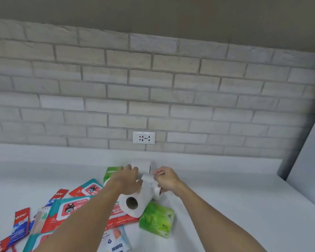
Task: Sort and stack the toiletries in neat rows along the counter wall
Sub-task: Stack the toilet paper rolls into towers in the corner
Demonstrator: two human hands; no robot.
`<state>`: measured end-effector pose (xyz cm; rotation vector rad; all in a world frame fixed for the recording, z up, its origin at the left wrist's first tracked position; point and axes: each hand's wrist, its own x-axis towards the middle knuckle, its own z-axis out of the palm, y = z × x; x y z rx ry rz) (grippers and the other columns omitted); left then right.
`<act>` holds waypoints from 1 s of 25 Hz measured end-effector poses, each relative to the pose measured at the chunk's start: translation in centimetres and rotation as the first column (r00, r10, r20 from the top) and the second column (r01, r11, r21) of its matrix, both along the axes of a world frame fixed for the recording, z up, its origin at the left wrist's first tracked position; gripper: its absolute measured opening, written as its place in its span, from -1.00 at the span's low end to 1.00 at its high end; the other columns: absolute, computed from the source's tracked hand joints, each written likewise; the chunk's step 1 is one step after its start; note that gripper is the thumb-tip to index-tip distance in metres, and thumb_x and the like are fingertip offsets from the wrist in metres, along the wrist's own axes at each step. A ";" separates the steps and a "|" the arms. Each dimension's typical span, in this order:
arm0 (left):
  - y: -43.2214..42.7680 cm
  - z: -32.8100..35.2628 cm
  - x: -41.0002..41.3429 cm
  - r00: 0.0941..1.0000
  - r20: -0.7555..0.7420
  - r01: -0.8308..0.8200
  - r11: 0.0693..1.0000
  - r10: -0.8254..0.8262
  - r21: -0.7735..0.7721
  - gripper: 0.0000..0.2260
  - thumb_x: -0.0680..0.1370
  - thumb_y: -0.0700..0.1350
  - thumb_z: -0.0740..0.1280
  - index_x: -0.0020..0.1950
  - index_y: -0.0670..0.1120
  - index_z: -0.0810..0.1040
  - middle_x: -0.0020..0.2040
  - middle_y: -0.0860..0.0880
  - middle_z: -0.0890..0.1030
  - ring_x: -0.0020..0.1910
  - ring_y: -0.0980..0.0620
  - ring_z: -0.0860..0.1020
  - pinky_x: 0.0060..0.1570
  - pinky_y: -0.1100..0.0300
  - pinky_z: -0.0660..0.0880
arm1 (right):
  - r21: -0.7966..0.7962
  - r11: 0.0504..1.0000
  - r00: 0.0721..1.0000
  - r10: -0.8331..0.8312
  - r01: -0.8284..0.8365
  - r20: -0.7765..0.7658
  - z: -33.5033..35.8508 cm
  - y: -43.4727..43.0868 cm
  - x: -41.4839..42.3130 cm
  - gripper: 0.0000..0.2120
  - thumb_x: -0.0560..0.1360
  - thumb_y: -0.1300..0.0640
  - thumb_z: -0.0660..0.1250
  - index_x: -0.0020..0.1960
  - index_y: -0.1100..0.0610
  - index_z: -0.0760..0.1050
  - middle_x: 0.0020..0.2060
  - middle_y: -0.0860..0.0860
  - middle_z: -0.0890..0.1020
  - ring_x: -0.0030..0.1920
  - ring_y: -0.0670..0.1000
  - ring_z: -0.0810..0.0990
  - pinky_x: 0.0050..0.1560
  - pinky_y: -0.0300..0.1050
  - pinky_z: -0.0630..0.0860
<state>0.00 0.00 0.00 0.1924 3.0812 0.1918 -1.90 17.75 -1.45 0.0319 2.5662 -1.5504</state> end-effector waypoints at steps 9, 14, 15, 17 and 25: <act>0.0 -5.5 -0.3 0.974 0.202 -0.145 0.963 0.099 0.226 -0.44 0.58 0.21 0.08 0.43 -0.14 0.25 0.30 -0.18 0.43 0.28 -0.18 0.42 0.28 -0.05 0.35 | -0.206 0.977 0.929 0.024 0.057 0.371 -6.1 -2.5 1.5 -0.66 0.44 0.05 0.31 0.17 0.17 0.47 0.04 0.12 0.63 -0.05 0.15 0.68 -0.23 -0.11 0.62; 0.0 -6.6 -0.4 0.963 0.226 -0.226 0.902 0.149 0.369 -0.42 0.54 0.23 0.17 0.39 -0.16 0.32 0.23 -0.13 0.49 0.18 -0.11 0.48 0.20 0.01 0.44 | -0.312 0.943 0.933 0.008 0.112 0.359 -6.8 -3.1 1.8 -0.42 0.45 0.03 0.40 0.38 0.13 0.27 0.10 0.10 0.61 -0.06 0.13 0.68 -0.27 -0.14 0.59; -0.1 -6.5 -0.5 0.961 0.232 -0.233 0.892 0.150 0.388 -0.42 0.52 0.22 0.21 0.38 -0.16 0.32 0.22 -0.13 0.49 0.17 -0.10 0.49 0.19 0.01 0.45 | -0.336 0.933 0.933 0.003 0.127 0.361 -6.8 -3.0 1.9 -0.39 0.44 0.06 0.42 0.40 0.12 0.23 0.12 0.10 0.60 -0.04 0.13 0.68 -0.25 -0.12 0.60; -0.3 -5.8 -0.8 0.954 0.266 -0.246 0.873 0.141 0.421 -0.38 0.47 0.18 0.29 0.39 -0.16 0.31 0.20 -0.12 0.47 0.14 -0.10 0.49 0.11 0.04 0.49 | -0.399 0.905 0.926 0.016 0.147 0.377 -6.8 -2.6 2.2 -0.34 0.40 0.14 0.46 0.39 0.10 0.22 0.14 0.11 0.59 0.00 0.15 0.67 -0.19 -0.07 0.62; -0.4 -2.6 -0.7 0.937 0.336 -0.311 0.684 0.101 0.660 -0.41 0.32 0.09 0.41 0.29 -0.07 0.40 0.09 -0.06 0.54 -0.01 -0.05 0.57 -0.27 0.10 0.61 | -0.566 0.795 0.944 -0.023 0.216 0.328 -5.3 -0.6 2.7 -0.59 0.49 0.10 0.44 0.30 0.13 0.43 0.11 0.13 0.65 0.06 0.18 0.67 -0.04 0.11 0.64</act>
